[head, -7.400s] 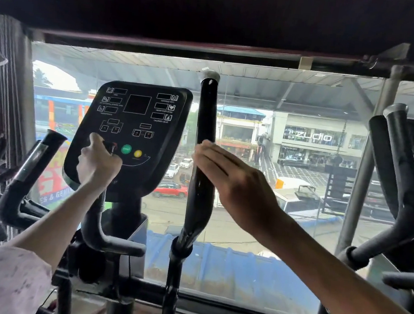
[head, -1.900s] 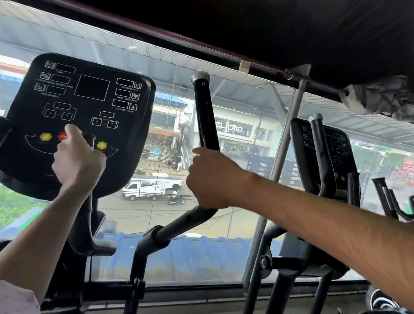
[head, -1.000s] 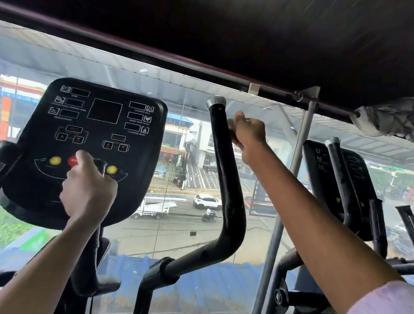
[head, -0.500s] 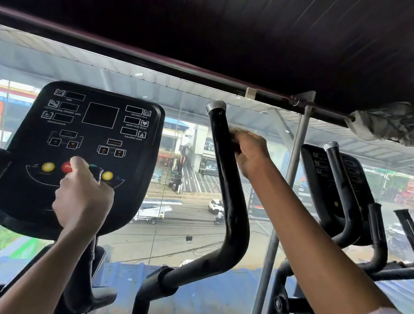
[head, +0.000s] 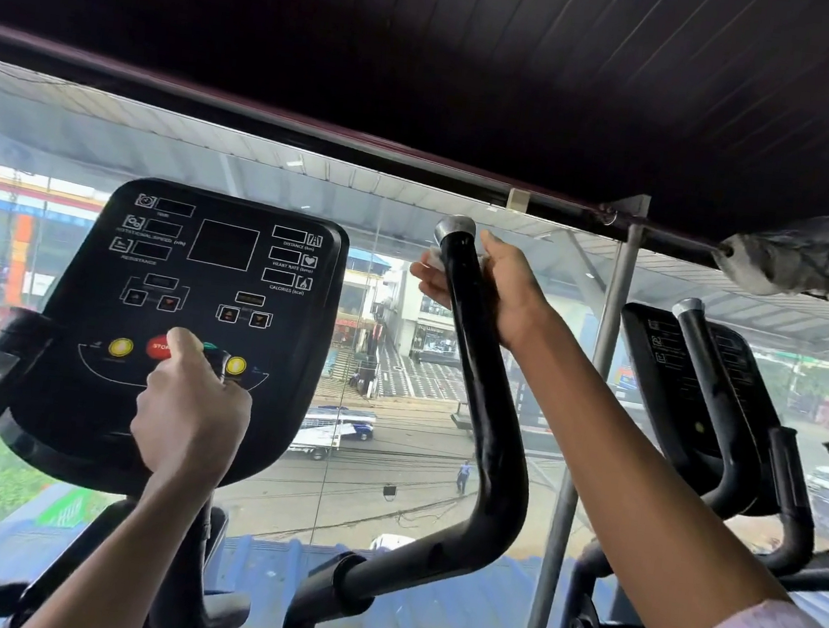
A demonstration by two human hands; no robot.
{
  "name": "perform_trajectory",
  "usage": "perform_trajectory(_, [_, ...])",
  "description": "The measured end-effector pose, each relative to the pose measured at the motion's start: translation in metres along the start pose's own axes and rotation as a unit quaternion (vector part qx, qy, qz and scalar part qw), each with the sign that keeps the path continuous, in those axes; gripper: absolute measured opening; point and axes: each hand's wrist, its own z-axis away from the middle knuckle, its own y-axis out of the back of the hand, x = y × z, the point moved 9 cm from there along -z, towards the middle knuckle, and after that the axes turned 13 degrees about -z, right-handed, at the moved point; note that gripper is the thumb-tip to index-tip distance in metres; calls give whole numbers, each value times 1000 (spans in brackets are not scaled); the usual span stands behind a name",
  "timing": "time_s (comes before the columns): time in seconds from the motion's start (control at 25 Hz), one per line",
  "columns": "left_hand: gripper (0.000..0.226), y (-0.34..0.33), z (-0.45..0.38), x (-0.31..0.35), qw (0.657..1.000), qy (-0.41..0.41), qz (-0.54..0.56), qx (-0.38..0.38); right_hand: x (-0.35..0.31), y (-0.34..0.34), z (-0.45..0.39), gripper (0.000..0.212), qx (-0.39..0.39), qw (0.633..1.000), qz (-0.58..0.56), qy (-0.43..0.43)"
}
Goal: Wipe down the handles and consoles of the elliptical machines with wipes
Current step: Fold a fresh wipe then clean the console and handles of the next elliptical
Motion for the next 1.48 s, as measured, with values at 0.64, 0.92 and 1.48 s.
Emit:
perform_trajectory(0.64, [30, -1, -1, 0, 1000, 2, -8, 2, 8, -10, 7, 64, -67, 988, -128, -56])
perform_trajectory(0.92, [31, 2, 0, 1, 1000, 7, -8, -8, 24, -1, 22, 72, -47, 988, -88, -117])
perform_trajectory(1.48, [31, 2, 2, 2, 1000, 13, -10, -5, 9, -5, 7, 76, -14, 997, -14, -78])
